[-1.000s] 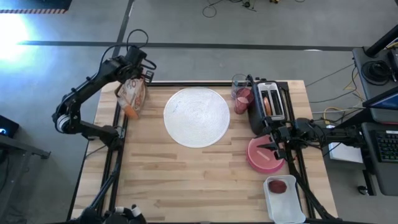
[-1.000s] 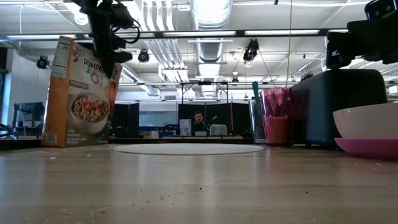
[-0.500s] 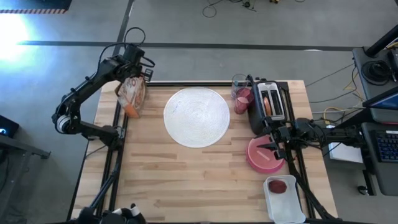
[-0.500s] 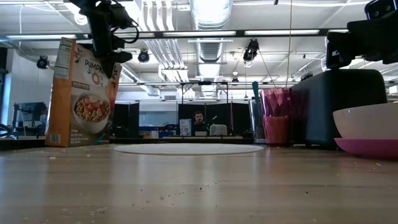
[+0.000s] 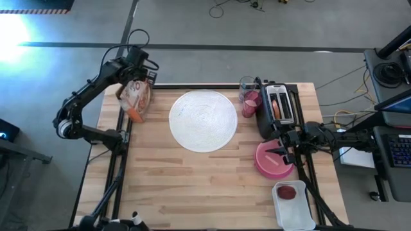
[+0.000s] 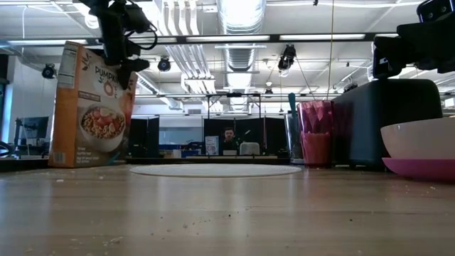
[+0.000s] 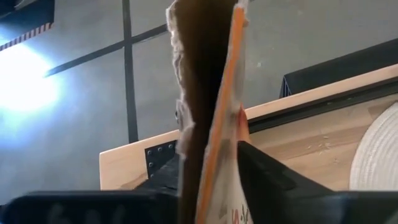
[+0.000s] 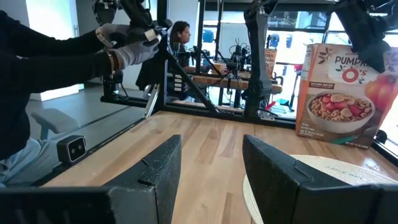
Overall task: Arrange a breakfast setting
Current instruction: Move the cereal from the bottom into the top left of the table
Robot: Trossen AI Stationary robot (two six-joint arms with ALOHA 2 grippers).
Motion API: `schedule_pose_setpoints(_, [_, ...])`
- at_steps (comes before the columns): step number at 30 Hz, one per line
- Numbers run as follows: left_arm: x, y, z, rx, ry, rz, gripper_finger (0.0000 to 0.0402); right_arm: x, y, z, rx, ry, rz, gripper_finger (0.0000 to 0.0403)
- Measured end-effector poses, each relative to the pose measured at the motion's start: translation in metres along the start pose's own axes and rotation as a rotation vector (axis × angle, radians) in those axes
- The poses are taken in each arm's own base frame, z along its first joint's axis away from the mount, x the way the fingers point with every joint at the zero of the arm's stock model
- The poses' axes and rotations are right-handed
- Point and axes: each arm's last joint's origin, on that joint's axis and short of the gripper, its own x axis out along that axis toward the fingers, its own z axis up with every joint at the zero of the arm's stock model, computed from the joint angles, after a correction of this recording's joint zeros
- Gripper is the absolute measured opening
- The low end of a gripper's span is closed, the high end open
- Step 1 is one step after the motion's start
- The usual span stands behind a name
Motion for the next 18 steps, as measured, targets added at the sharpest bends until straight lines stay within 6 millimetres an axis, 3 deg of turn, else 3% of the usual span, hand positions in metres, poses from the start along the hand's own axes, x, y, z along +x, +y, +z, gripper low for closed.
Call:
schedule_pose_setpoints(7, [-0.022,0.011,-0.004,-0.03,-0.054,-0.043,0.0159,0.0,0.0,0.0,0.0,0.0,0.0,0.0162])
schedule_pose_setpoints(18, [-0.039,0.019,-0.009,-0.054,-0.106,-0.097,0.0163,0.0,0.0,0.0,0.0,0.0,0.0,0.0162])
